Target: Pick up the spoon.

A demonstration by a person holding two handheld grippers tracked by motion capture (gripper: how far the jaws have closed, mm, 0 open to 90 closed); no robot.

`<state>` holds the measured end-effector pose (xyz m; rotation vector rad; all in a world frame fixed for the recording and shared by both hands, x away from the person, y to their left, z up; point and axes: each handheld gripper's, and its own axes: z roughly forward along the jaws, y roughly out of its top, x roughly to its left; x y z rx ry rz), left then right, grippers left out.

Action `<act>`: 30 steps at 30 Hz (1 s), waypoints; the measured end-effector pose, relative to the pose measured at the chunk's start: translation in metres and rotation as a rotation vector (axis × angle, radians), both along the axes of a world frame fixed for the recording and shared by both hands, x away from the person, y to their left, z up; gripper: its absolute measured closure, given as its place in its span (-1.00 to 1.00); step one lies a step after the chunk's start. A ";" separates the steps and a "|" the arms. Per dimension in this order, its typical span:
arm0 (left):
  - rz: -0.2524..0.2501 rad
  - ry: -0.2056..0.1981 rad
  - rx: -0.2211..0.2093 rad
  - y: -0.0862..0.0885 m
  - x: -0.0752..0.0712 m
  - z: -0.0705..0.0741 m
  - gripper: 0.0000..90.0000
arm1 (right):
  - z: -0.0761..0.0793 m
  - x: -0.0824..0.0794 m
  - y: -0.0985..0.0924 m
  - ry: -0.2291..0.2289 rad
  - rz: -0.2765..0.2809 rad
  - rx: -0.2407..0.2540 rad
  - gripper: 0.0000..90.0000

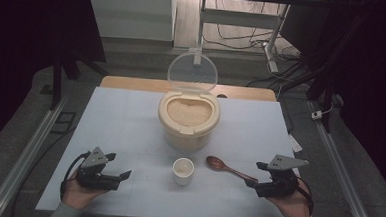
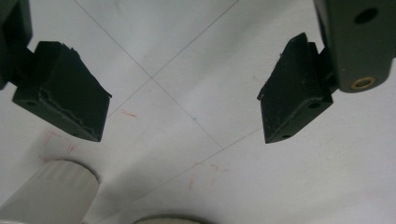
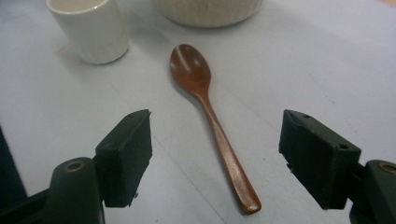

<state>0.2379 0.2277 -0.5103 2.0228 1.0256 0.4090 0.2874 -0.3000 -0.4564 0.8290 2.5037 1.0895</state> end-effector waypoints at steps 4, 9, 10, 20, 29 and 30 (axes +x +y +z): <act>-0.007 0.007 0.009 -0.002 0.001 -0.002 -0.65 | 0.004 0.008 0.003 0.042 0.016 -0.053 -0.43; -0.012 0.016 0.012 -0.003 0.002 -0.003 -0.65 | 0.006 0.019 0.010 0.081 0.036 -0.120 -0.42; -0.013 0.017 0.012 -0.003 0.002 -0.003 -0.65 | 0.006 0.025 0.015 0.099 0.036 -0.163 -0.42; -0.018 0.025 0.019 -0.004 0.003 -0.006 -0.65 | 0.001 0.047 0.037 0.173 0.088 -0.287 -0.32; -0.023 0.032 0.023 -0.005 0.004 -0.008 -0.66 | -0.009 0.060 0.046 0.228 0.109 -0.367 -0.25; -0.023 0.033 0.023 -0.004 0.004 -0.008 -0.66 | -0.010 0.062 0.046 0.230 0.112 -0.374 -0.24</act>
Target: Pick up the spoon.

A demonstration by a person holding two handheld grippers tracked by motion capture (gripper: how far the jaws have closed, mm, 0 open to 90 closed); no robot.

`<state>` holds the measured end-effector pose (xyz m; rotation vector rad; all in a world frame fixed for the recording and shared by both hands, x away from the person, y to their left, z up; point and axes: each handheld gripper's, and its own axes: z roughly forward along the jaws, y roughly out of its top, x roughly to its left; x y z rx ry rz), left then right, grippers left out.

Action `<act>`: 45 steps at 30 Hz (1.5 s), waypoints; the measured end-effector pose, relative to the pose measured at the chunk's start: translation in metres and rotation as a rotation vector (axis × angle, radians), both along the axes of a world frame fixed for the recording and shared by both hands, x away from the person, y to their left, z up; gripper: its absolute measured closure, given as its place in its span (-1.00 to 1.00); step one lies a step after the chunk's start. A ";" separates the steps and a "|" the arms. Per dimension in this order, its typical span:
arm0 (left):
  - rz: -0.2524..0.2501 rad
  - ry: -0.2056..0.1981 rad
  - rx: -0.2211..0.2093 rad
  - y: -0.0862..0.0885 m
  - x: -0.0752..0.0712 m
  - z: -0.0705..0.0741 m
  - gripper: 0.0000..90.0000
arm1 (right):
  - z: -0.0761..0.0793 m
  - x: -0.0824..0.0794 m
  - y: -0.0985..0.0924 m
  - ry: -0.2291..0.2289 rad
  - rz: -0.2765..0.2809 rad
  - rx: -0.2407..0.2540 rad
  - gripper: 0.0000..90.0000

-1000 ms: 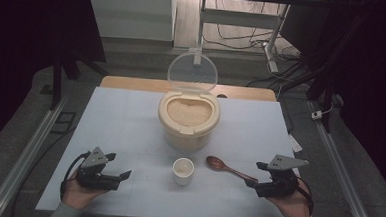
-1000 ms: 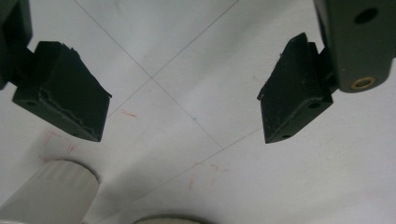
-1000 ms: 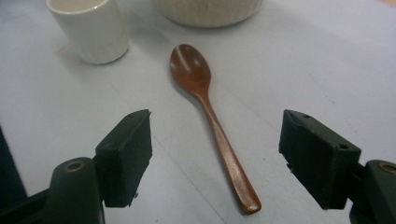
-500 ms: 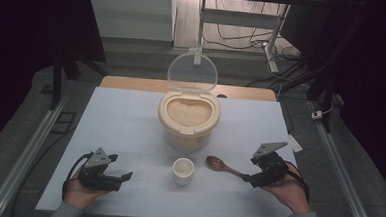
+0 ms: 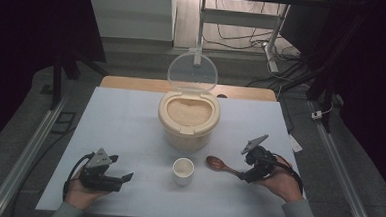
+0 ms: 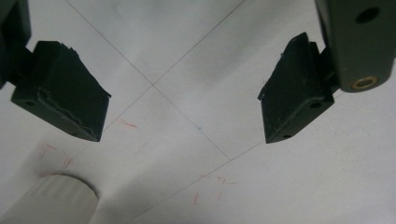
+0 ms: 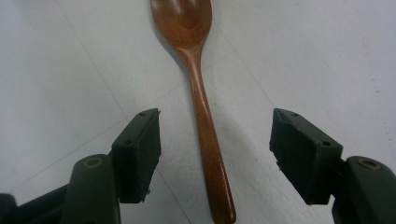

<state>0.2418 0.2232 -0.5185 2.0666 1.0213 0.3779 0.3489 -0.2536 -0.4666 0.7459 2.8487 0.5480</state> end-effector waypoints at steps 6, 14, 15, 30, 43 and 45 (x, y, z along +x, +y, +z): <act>0.001 0.005 -0.001 0.000 0.001 -0.001 -0.67 | -0.012 0.006 0.004 0.033 0.021 -0.039 -0.14; -0.002 0.011 -0.001 -0.001 0.001 -0.002 -0.67 | -0.024 0.013 0.010 0.073 0.089 -0.088 0.17; -0.002 0.012 -0.002 0.000 0.001 -0.002 -0.67 | -0.024 0.013 0.010 0.073 0.089 -0.088 0.17; -0.006 0.019 0.003 -0.001 0.001 -0.004 -0.67 | -0.026 0.009 0.022 0.050 0.203 -0.135 0.77; -0.003 0.023 0.004 0.000 0.002 -0.005 -0.68 | -0.024 0.006 0.019 0.023 0.202 -0.131 0.79; -0.003 0.023 0.004 -0.001 0.001 -0.005 -0.68 | -0.022 0.006 0.016 0.014 0.201 -0.109 0.79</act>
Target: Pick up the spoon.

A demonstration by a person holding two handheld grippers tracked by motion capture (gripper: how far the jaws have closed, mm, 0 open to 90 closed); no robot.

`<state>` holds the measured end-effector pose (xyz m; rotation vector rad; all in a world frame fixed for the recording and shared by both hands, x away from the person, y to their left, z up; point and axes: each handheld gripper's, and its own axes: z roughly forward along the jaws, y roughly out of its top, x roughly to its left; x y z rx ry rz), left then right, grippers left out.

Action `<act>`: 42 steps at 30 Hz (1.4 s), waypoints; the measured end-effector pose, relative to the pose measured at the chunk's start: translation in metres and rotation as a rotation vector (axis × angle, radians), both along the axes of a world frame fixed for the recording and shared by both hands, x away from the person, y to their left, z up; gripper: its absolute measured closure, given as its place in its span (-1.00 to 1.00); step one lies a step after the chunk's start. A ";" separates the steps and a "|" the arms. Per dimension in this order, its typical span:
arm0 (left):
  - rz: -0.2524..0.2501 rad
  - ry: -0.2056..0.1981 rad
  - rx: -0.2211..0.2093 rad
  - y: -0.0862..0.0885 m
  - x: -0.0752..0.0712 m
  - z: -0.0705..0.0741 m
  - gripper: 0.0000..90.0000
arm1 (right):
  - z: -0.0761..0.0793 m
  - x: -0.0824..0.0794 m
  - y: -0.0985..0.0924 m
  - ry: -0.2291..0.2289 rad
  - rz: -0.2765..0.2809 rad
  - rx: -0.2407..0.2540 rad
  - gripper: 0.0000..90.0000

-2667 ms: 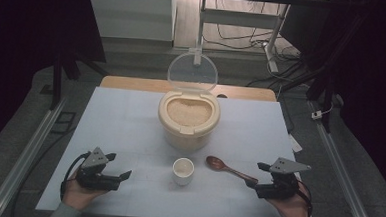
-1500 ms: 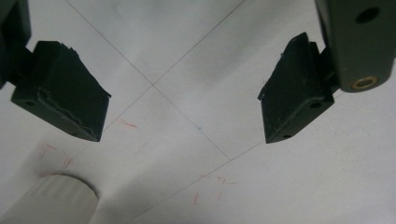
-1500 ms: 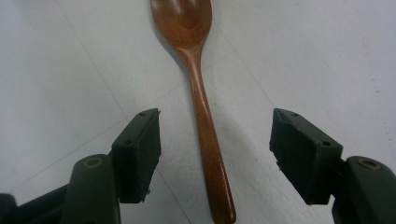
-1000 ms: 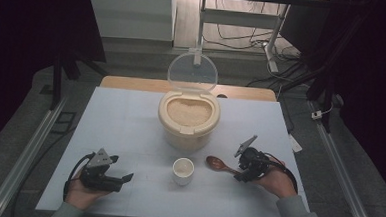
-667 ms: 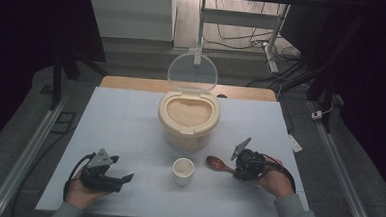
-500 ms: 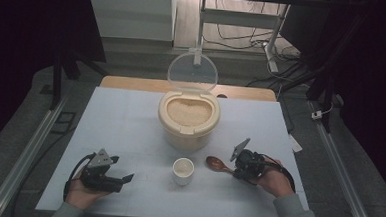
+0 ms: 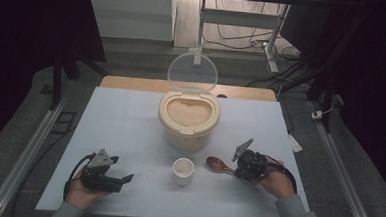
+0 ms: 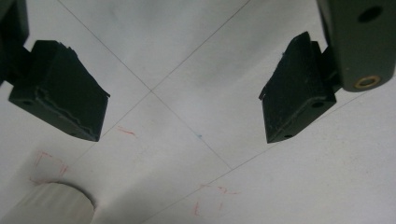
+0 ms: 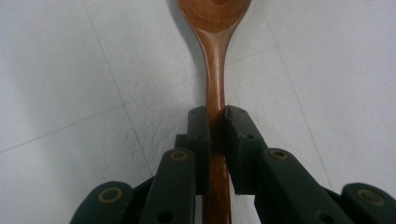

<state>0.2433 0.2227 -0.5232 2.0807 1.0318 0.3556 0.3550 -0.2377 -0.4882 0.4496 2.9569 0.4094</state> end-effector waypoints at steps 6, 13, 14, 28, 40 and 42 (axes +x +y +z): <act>-0.001 0.001 0.004 0.000 0.000 0.000 -0.68 | 0.009 -0.005 -0.005 -0.035 -0.005 0.037 0.79; 0.002 0.002 0.005 0.000 0.000 -0.001 -0.68 | 0.022 -0.015 -0.007 -0.073 0.002 0.086 0.79; 0.002 0.002 0.005 0.000 0.001 -0.001 -0.68 | 0.024 -0.017 -0.007 -0.080 0.004 0.090 0.79; 0.002 0.004 0.007 0.000 0.001 -0.001 -0.68 | 0.051 -0.039 0.017 -0.130 0.098 0.163 0.79; -0.001 0.007 0.011 -0.001 0.001 -0.001 -0.68 | 0.063 -0.055 0.041 -0.131 0.184 0.198 0.79; -0.001 0.007 0.011 -0.001 0.001 -0.001 -0.68 | 0.064 -0.057 0.047 -0.131 0.202 0.203 0.79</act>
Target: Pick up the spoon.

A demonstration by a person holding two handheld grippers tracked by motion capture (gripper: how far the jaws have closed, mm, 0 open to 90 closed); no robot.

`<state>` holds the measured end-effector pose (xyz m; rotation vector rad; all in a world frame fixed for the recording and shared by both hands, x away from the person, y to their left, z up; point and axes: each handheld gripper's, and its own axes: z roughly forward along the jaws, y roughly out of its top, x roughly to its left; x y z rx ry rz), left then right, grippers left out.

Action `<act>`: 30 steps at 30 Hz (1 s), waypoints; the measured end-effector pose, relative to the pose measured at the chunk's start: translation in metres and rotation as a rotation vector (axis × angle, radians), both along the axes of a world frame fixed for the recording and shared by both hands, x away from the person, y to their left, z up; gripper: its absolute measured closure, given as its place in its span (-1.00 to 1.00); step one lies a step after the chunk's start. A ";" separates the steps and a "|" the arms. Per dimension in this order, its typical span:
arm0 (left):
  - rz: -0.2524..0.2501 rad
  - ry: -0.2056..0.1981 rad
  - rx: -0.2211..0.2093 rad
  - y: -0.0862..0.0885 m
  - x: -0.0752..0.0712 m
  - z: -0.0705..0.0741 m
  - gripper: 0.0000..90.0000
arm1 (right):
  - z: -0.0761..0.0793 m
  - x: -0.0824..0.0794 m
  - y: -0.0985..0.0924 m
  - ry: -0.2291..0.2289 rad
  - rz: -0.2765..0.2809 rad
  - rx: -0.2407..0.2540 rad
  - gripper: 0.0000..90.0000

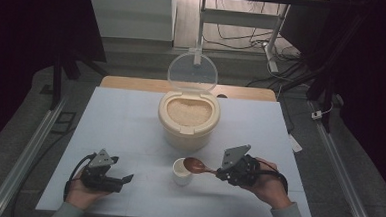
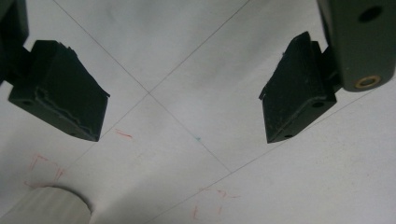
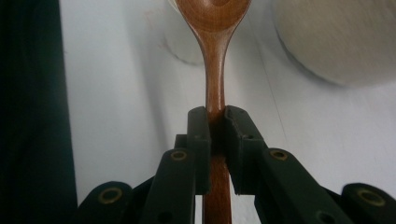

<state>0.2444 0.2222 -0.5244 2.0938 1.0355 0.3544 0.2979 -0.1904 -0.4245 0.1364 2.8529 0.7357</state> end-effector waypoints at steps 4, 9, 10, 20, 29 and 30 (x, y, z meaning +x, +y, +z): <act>0.000 -0.001 0.000 0.000 0.000 0.000 -0.68 | 0.001 -0.004 0.014 -0.002 0.032 0.006 0.79; 0.000 -0.001 -0.001 0.000 0.000 0.000 -0.68 | 0.000 -0.005 0.028 0.004 0.064 0.007 0.79; 0.000 -0.002 0.000 0.000 0.000 0.000 -0.68 | 0.000 -0.005 0.031 0.002 0.067 0.003 0.79; 0.002 -0.005 -0.001 0.000 -0.001 0.001 -0.68 | -0.004 -0.007 0.051 0.003 0.104 -0.009 0.79; 0.000 -0.018 -0.004 -0.001 -0.003 0.004 -0.68 | -0.006 -0.007 0.054 0.001 0.103 -0.012 0.79; -0.002 -0.022 -0.006 -0.002 -0.004 0.006 -0.68 | -0.007 -0.007 0.055 -0.003 0.103 -0.017 0.79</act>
